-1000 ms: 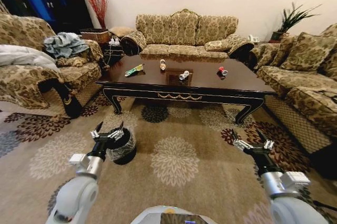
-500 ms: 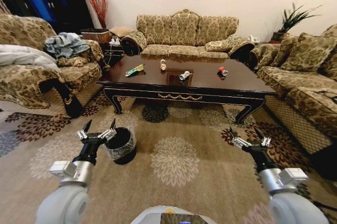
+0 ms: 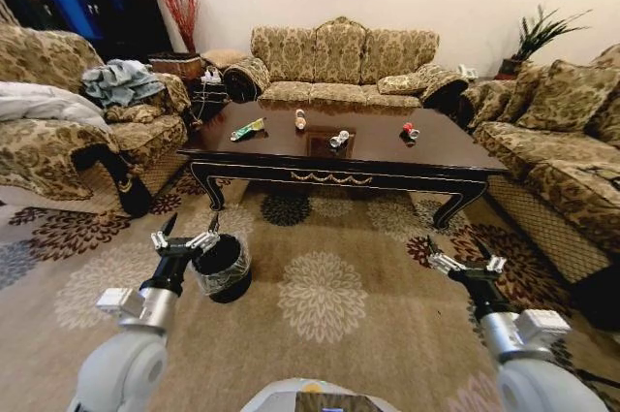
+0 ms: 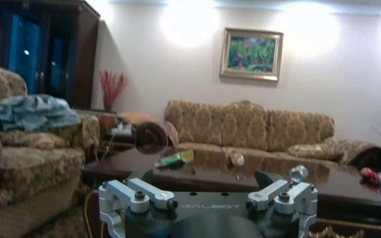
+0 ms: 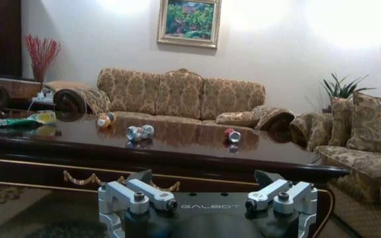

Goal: Move to the front of the table and place the trash on the table into the trash bin.

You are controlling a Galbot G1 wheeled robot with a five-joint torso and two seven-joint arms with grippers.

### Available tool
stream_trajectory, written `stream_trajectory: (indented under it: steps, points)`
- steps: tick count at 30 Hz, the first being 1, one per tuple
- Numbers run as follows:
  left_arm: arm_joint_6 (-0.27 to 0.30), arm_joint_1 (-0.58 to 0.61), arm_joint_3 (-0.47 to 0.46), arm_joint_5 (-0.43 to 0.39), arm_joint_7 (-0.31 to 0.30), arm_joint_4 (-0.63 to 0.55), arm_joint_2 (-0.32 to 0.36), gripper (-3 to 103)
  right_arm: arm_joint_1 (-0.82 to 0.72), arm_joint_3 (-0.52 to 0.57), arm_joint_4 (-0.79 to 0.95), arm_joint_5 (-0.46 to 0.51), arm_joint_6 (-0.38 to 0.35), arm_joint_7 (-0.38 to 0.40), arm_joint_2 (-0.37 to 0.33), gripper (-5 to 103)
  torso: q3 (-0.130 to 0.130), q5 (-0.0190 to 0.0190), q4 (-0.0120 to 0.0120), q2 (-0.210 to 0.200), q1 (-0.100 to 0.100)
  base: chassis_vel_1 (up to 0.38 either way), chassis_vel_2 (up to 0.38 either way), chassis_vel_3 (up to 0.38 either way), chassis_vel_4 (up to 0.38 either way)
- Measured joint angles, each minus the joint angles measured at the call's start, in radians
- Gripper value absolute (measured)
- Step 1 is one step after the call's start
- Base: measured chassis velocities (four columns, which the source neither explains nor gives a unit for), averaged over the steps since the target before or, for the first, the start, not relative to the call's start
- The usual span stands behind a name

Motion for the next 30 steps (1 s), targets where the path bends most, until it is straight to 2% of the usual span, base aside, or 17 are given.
stream_trajectory:
  steps: [5, 15, 30]
  points:
    - [0.006, -0.044, 0.027, 0.025, 0.036, 0.076, -0.005, 100, 0.059, -0.017, -0.024, -0.008, -0.019, -0.002, -0.018, 100, 0.000, 0.0001, 0.0002, 0.000, 0.000, 0.000, 0.000, 0.000, 0.000]
    - [0.009, -0.045, 0.035, 0.070, 0.067, 0.106, -0.016, 100, 0.052, -0.022, -0.045, -0.014, -0.009, -0.023, -0.023, 100, 0.000, 0.0001, 0.0000, 0.000, 0.000, 0.101, 0.087, -0.102, -0.096]
    - [-0.026, -0.026, 0.032, 0.081, 0.078, 0.135, -0.031, 100, 0.063, -0.042, -0.061, -0.032, 0.006, -0.033, -0.021, 100, 0.000, 0.0006, 0.0001, 0.000, 0.000, 0.267, 0.280, -0.277, -0.278]
